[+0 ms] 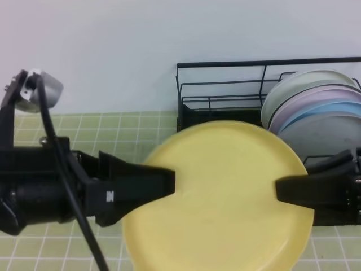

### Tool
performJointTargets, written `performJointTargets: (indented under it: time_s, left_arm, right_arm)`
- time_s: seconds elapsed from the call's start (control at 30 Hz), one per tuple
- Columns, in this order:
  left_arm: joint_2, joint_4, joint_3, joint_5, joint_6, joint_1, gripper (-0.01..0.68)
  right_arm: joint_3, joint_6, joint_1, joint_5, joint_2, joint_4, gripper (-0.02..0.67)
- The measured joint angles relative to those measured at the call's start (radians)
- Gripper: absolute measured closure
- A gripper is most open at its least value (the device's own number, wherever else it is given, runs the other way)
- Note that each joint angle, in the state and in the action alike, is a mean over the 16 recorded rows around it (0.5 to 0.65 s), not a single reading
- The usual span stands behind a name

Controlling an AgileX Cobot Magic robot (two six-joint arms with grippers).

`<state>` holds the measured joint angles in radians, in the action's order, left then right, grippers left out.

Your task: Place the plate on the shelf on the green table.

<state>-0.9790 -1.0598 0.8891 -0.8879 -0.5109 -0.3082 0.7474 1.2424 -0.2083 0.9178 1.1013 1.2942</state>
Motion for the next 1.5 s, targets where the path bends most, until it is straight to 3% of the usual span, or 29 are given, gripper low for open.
performJointTargets:
  time_s: [0.17,0.3,0.57,0.73,0.9,1.5]
  left_arm:
    - [0.005,-0.072,0.000,-0.023,-0.034,0.001,0.177]
    - [0.010,-0.094,0.000,-0.050,-0.061,0.001,0.181]
    - [0.016,-0.067,0.000,-0.100,-0.083,0.001,0.400]
    - [0.016,-0.041,0.000,-0.106,-0.092,0.002,0.559]
    - [0.016,-0.029,0.000,-0.097,-0.101,0.002,0.657]
    - [0.016,0.018,0.000,-0.069,-0.100,0.001,0.673]
  right_arm:
    - [0.051,-0.005,0.001,-0.117,-0.002,-0.216,0.581]
    - [0.102,-0.024,0.002,-0.220,-0.002,-0.429,0.595]
    - [0.200,-0.060,0.003,-0.355,-0.003,-0.851,0.600]
    - [0.235,-0.062,0.003,-0.396,-0.002,-1.031,0.596]
    - [0.247,-0.061,0.003,-0.448,0.004,-1.138,0.584]
    - [0.227,0.049,0.002,-0.527,0.071,-1.245,0.601]
